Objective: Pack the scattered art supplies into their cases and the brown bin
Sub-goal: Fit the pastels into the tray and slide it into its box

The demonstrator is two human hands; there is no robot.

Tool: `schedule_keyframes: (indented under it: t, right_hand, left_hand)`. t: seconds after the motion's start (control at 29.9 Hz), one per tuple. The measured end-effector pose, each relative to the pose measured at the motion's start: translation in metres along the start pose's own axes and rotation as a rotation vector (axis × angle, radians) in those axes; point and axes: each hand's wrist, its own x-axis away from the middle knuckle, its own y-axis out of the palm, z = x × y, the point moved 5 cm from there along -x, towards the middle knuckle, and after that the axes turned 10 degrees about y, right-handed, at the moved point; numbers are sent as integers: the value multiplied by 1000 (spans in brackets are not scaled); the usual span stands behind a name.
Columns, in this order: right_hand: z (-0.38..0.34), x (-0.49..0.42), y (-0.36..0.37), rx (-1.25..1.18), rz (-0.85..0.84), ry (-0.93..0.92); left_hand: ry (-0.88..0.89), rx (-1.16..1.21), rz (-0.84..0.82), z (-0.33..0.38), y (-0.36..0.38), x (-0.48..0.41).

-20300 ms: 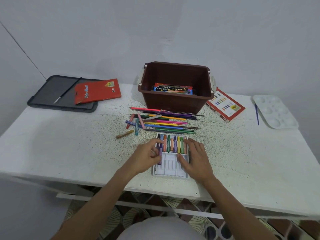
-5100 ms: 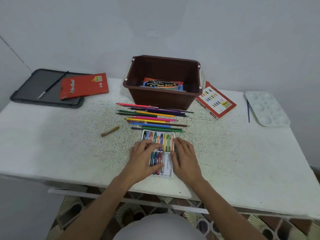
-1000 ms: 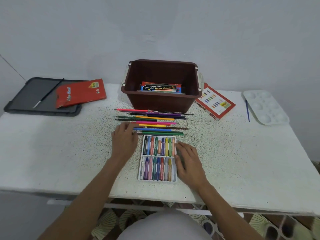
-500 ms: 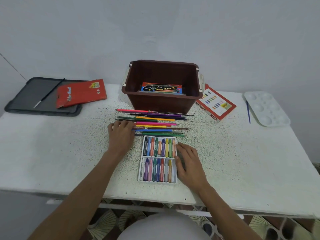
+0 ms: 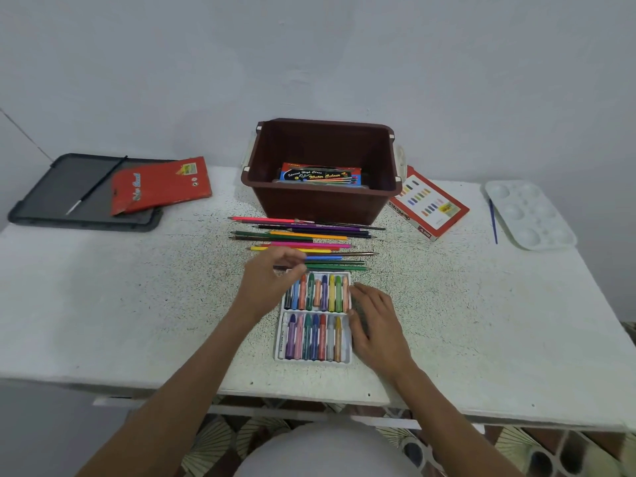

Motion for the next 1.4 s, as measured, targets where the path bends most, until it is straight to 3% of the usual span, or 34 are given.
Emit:
schedule_keyframes:
  t: [0.17, 0.37, 0.7, 1.04, 1.27, 1.4]
  right_hand:
    - [-1, -1, 0, -3, -6, -14]
    - [0, 0, -1, 5, -9, -21]
    - [0, 0, 0, 24, -34, -6]
    - [0, 0, -1, 2, -43, -10]
    - [-1, 0, -1, 13, -39, -3]
    - [-1, 0, -1, 11, -40, -4]
  left_hand:
    - [-105, 255, -85, 17, 23, 28]
    - [-154, 379, -179, 25, 51, 49]
    - [56, 66, -368, 35, 67, 61]
    - [211, -21, -457, 40, 71, 71]
    - [197, -62, -406, 36, 73, 68]
    - [243, -270, -305, 27, 73, 62]
